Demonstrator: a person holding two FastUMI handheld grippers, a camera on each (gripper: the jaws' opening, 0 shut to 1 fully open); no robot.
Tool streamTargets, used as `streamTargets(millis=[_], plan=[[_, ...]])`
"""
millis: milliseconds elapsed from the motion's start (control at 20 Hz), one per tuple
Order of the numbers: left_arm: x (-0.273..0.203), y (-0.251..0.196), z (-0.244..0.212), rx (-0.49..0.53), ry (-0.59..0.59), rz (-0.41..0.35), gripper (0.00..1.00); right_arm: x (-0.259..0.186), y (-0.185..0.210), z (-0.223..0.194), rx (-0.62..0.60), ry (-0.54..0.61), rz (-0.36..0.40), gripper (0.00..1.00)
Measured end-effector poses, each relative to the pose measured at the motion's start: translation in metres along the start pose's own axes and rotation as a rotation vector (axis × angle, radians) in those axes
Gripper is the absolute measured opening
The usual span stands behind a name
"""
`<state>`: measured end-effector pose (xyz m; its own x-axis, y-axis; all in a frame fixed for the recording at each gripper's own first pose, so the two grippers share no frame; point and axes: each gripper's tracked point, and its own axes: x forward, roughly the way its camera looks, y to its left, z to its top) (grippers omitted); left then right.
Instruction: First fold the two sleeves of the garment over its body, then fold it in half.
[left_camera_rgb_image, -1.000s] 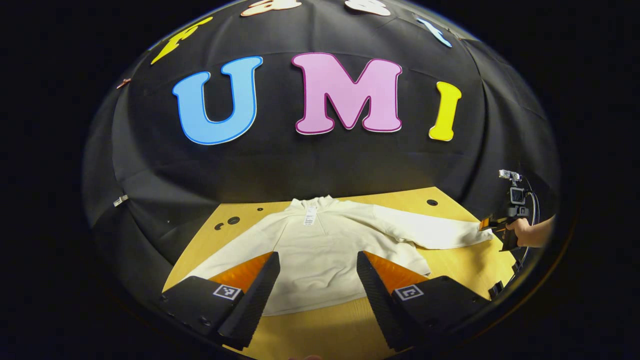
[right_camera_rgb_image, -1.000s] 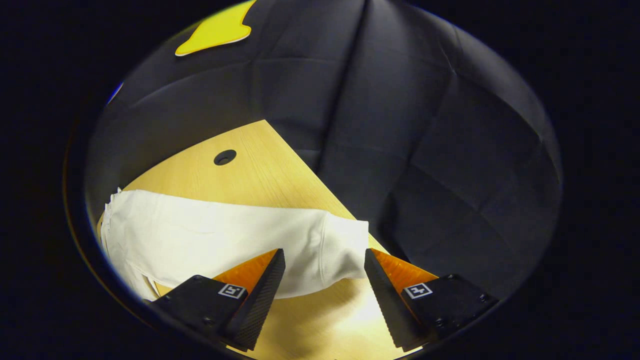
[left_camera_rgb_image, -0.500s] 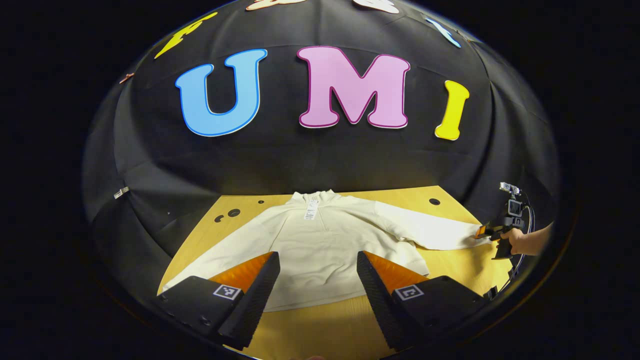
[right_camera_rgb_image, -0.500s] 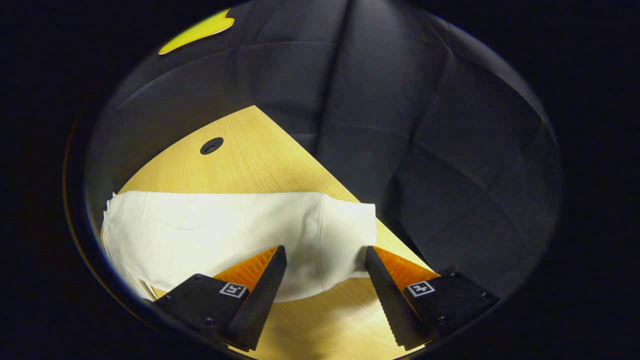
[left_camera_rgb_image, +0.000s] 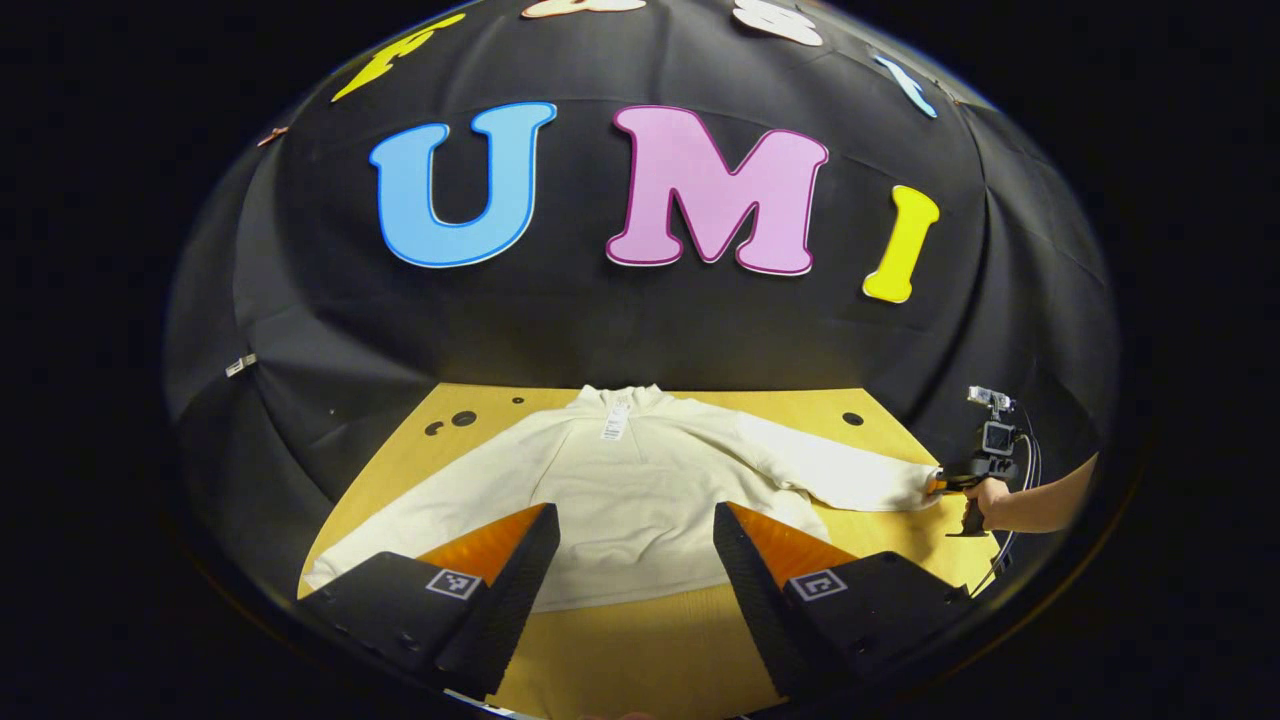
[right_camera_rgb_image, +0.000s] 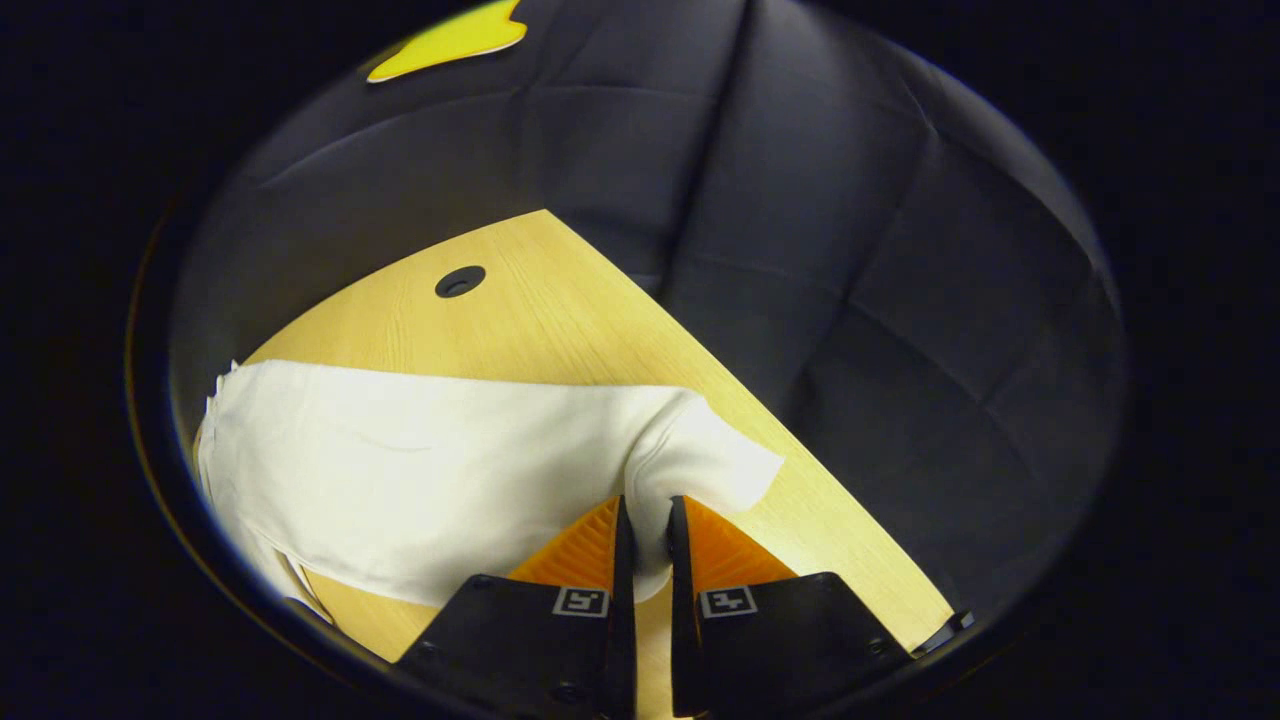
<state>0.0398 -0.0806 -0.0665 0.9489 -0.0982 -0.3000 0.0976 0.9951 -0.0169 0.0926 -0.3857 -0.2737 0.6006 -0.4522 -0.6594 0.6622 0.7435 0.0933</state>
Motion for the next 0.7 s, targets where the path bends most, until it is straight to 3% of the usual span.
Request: streamTargets(millis=[50, 100, 350, 700], plan=[[-0.002, 0.006, -0.002, -0.008, 0.001, 0.006, 0.96, 0.000, 0.000, 0.001, 0.006, 0.006, 0.008, 0.18], [-0.005, 0.012, -0.004, -0.015, 0.003, 0.012, 0.96, 0.001, 0.000, 0.000, 0.006, 0.010, 0.015, 0.12], [-0.007, 0.041, -0.013, -0.049, 0.018, 0.039, 0.97, -0.004, 0.003, 0.000, 0.000, 0.049, 0.028, 0.10], [-0.012, 0.075, -0.015, -0.096, -0.017, 0.051, 0.97, -0.061, 0.041, 0.040, -0.036, -0.049, 0.092, 0.09]])
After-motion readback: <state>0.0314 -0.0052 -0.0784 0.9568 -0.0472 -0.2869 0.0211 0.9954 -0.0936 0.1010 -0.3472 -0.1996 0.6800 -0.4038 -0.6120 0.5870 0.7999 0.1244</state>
